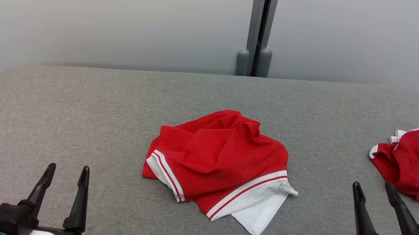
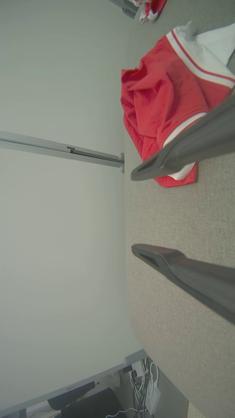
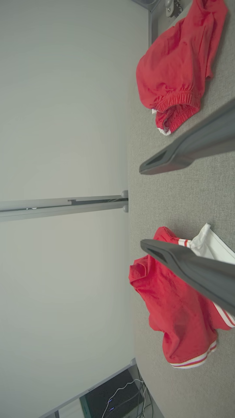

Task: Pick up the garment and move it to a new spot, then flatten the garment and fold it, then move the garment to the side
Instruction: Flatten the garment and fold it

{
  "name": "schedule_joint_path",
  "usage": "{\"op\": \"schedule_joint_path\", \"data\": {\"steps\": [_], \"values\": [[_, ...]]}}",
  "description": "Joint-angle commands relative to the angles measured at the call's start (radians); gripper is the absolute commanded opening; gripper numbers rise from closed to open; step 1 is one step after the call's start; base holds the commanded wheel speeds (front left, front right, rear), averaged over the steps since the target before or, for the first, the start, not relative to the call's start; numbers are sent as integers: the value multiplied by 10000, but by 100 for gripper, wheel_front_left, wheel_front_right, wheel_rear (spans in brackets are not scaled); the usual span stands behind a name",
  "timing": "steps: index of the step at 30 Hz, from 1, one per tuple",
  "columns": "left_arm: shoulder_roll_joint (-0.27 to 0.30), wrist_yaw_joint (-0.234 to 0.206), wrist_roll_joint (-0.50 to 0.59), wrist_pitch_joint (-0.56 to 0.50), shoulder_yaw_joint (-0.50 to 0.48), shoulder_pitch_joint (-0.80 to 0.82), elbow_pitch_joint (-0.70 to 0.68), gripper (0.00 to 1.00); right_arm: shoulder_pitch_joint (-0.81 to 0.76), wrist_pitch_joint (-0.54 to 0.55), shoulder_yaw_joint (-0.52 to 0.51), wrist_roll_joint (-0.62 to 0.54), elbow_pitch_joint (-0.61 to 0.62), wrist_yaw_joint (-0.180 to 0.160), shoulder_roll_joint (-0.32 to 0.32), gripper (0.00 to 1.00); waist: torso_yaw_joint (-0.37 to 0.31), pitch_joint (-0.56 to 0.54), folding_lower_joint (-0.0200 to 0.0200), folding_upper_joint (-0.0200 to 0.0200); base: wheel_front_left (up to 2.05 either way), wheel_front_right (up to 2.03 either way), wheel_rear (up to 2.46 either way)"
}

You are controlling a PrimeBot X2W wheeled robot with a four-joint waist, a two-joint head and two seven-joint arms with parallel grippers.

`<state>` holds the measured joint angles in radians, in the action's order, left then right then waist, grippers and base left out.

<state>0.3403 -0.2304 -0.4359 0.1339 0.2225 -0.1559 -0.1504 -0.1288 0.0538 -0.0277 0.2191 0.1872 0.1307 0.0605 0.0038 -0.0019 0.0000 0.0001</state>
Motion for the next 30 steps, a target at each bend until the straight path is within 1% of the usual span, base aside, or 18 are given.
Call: {"op": "schedule_joint_path", "data": {"steps": [1,4,9,12,16,17,18,23,26,27,28,29,30], "values": [[79,-54,-25,49,-1,189,-28,100,68,55,6,-44,20,3,30,100,48,52,0,-1,0,0,0],[67,51,29,57,82,456,-55,100,257,176,287,-53,-157,3,179,100,246,305,0,-1,0,0,0],[-72,239,99,242,257,1063,6,100,450,435,1202,-143,-737,3,358,100,786,882,0,-1,0,0,0],[-181,369,108,429,357,1344,173,100,584,497,1818,22,-1364,3,382,100,1102,1219,0,-1,0,0,0],[-288,533,52,659,413,1743,406,100,767,505,2494,209,-2329,3,480,100,1359,1613,0,-1,0,0,0],[-296,538,40,726,408,1753,479,100,801,531,2610,284,-2614,3,502,100,1387,1632,0,-1,0,0,0],[-296,538,40,726,408,1753,479,100,801,531,2610,284,-2614,3,502,100,1387,1632,0,-1,0,0,0],[-309,625,-18,889,346,1969,747,100,1182,701,2906,93,-4116,3,636,100,1401,1772,0,-1,0,0,0],[-326,640,-34,940,312,1973,846,100,1353,901,2977,132,-4986,-2,538,100,1391,1790,0,-1,0,0,0],[-327,650,-39,961,300,1985,850,100,1412,916,3027,200,-5173,-2,497,54,1385,1789,0,-1,0,0,0],[-322,659,-37,973,296,1995,874,100,1475,844,3089,276,-5308,-2,450,36,1379,1790,0,-1,0,0,0],[-320,665,-38,980,299,1996,903,100,1513,795,3150,293,-5399,1,437,0,1368,1779,0,-1,0,0,0],[-303,667,-48,996,283,1988,928,100,1587,694,3240,348,-5398,1,412,0,1352,1761,0,-1,0,0,0]]}}
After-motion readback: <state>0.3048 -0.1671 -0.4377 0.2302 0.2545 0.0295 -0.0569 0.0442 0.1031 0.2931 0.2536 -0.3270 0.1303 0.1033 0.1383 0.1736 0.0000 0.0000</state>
